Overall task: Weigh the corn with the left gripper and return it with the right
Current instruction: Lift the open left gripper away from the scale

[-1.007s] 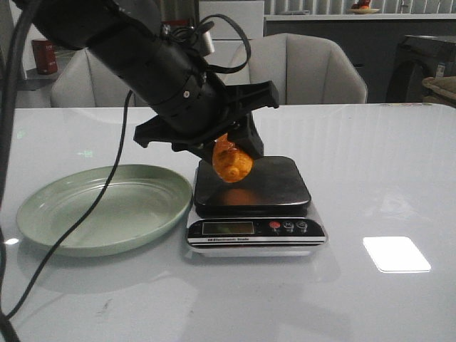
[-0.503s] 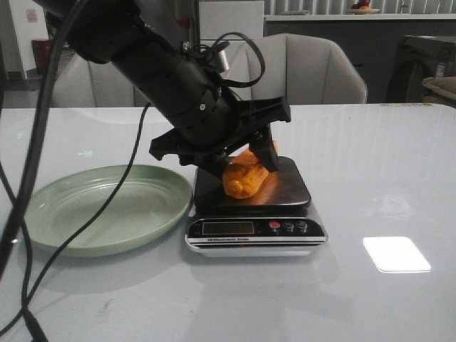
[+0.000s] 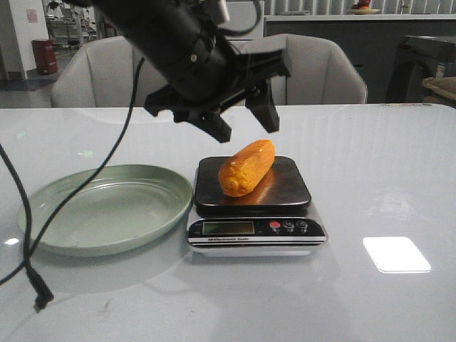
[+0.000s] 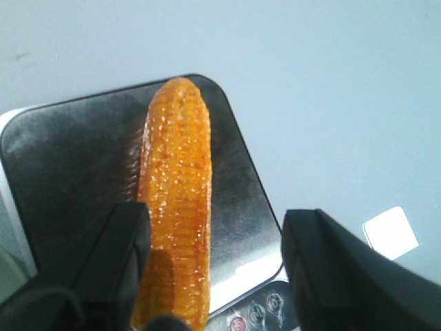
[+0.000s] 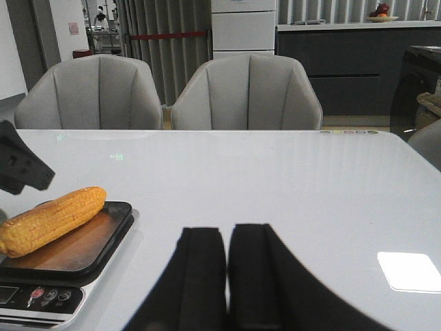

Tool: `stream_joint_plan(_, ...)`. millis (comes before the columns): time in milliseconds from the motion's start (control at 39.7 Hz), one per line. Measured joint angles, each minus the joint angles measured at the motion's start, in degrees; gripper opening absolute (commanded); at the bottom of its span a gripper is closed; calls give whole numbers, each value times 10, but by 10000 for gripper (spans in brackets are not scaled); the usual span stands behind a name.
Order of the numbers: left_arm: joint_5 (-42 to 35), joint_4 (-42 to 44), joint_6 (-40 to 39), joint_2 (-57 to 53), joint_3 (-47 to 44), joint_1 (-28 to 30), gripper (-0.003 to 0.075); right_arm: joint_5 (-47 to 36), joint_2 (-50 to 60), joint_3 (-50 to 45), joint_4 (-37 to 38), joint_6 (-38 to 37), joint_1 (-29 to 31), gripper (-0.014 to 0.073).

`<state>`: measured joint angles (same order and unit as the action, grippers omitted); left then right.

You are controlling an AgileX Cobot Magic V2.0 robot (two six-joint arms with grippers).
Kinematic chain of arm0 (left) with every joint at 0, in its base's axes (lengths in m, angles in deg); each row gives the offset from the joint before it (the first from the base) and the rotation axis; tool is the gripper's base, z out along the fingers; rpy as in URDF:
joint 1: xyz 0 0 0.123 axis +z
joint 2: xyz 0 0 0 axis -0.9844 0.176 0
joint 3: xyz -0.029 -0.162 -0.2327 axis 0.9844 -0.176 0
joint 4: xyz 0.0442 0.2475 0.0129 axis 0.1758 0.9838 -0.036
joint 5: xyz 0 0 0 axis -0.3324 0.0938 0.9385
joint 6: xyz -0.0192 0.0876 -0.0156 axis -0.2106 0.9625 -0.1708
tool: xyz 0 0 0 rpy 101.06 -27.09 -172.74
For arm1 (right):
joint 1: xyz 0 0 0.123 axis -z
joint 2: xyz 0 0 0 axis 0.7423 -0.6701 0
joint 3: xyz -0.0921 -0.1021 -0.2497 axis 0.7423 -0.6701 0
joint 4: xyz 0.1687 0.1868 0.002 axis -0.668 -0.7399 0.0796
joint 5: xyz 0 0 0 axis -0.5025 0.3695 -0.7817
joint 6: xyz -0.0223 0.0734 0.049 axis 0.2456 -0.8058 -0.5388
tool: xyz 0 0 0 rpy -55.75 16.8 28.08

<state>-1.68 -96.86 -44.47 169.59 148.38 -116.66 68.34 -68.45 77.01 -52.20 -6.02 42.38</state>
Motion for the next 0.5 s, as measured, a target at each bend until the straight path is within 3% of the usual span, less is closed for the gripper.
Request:
stream_joint_plan(252,12,46,0,-109,-75,36,469,0,0,0,0,0,0,185)
stream_joint_plan(503,12,95,0,-283,-222,91,469,0,0,0,0,0,0,185)
